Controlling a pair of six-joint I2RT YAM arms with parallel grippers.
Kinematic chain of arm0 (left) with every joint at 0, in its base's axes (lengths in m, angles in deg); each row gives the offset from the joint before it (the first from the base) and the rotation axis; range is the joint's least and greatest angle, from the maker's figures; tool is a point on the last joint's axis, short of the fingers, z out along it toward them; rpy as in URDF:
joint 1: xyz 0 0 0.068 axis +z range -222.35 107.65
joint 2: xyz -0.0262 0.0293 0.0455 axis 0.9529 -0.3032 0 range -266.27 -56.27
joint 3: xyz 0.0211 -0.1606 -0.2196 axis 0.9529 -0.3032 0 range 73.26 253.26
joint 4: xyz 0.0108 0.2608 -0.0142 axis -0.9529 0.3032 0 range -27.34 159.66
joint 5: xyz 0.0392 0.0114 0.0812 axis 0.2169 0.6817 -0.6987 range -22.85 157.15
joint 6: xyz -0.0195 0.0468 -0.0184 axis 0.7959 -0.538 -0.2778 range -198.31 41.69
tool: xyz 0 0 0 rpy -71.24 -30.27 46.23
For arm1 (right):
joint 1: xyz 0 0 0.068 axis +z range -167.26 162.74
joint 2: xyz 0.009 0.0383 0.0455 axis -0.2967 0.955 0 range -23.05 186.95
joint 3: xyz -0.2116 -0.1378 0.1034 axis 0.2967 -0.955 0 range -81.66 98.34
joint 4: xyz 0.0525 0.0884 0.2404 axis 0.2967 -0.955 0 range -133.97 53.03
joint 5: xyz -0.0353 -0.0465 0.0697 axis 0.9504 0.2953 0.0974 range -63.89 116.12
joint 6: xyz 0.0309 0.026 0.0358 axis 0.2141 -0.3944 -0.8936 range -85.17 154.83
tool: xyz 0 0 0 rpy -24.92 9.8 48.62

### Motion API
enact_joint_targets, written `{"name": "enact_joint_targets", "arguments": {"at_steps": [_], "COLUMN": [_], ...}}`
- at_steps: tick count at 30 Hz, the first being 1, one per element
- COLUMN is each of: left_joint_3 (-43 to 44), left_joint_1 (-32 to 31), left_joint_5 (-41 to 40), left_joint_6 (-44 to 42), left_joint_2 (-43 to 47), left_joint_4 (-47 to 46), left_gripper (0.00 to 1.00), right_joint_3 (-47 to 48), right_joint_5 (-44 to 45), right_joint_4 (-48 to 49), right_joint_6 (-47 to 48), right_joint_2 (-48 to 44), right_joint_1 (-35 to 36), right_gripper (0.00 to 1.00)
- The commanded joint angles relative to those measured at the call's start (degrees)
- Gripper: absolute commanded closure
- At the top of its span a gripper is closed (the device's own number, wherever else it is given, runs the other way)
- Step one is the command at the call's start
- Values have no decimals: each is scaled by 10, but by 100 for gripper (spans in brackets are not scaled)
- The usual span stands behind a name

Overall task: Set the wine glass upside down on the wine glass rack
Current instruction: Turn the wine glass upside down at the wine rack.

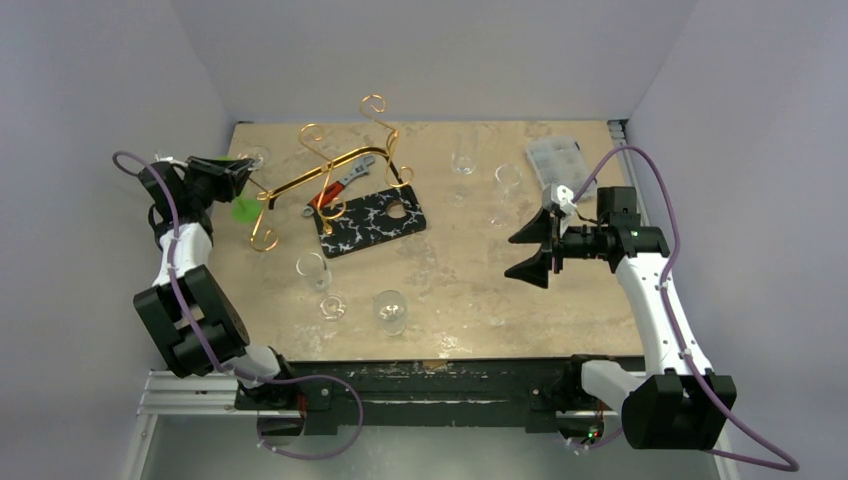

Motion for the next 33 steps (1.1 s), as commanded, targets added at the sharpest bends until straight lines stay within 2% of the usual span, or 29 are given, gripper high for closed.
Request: {"name": "enact_joint_targets", "arguments": {"at_steps": [1,8,18,25,33], "left_joint_3": [0,-2,-20,-22,-21], "left_joint_1": [-1,-2,-1,-1,1], "left_joint_5": [17,6,1,-12,-43], "left_joint_6": [-11,-26,-35,-67,-120], "left_joint_2": [37,60,90,124,171], "left_joint_4": [-11,18,35,72,137], "left_gripper": [77,63,56,47,42], "right_joint_3": [22,23,24,24,25], "right_joint_5": [-15,-15,-15,-17,-17], "right_joint_4": [-8,-10,-12,-15,-17], "right_joint_6": [13,14,17,19,21], "right_joint_2": [-13,-15,-19,-20,-24], "right_joint_1": [5,6,7,8,9], "right_gripper": [19,19,19,19,19]}}
